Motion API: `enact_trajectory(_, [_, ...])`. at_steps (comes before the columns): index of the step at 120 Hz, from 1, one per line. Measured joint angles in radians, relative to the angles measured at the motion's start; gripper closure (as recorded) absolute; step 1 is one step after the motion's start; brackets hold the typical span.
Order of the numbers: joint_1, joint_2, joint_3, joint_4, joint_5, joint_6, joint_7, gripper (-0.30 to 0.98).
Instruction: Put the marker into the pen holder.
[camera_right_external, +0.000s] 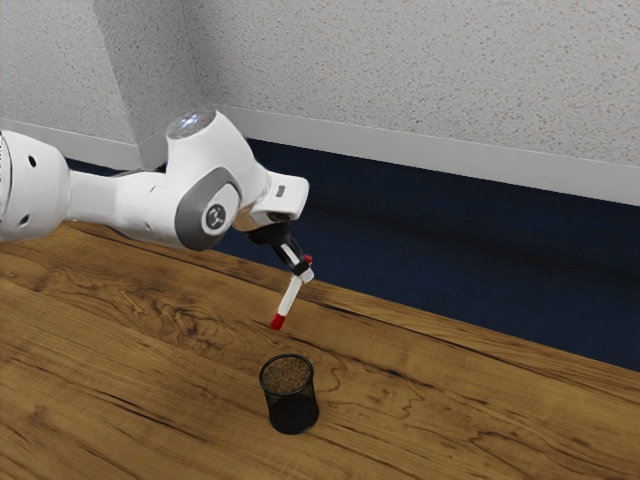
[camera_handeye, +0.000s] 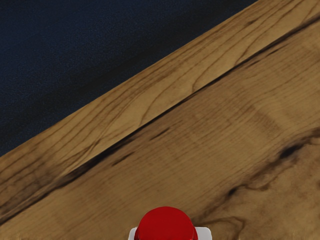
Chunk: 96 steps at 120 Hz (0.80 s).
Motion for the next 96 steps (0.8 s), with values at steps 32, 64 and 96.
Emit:
enact_trajectory(32, [-0.037,0.004,-0.034,-0.054,-0.074,0.057,-0.063,0.75])
enact_trajectory(64, [-0.029,-0.067,-0.033,-0.074,-0.090,0.090,-0.099,0.75])
enact_trajectory(96, [-0.028,-0.220,-0.094,-0.215,-0.093,0.097,-0.121,0.75])
